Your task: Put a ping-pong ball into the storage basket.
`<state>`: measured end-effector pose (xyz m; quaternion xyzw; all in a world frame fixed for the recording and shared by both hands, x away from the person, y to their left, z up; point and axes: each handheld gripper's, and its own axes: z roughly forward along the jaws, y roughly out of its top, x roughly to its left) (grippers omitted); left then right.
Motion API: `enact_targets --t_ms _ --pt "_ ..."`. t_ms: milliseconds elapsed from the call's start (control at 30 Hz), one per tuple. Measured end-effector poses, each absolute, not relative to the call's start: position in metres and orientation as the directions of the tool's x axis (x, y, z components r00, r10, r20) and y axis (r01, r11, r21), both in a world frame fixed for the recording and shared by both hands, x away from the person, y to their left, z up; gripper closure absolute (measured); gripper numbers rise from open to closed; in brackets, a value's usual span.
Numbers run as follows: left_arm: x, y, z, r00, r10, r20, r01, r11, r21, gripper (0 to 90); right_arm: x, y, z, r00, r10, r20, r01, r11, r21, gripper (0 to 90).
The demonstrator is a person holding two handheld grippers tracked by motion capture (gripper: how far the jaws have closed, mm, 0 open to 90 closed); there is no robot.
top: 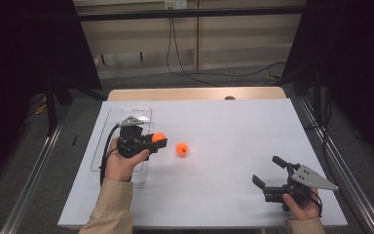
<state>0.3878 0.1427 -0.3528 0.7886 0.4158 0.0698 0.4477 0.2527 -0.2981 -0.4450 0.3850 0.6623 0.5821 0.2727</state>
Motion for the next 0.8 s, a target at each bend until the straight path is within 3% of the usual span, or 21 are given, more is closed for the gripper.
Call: enact_targets --t_ms 800 --pt "0.3913 0.1528 -0.3508 0.62 0.741 -0.259 0.6 -0.235 0.765 50.9 0.2498 -0.2999 -0.4446 -0.553 0.828 0.088 0.191 0.023 0.981 0.7"
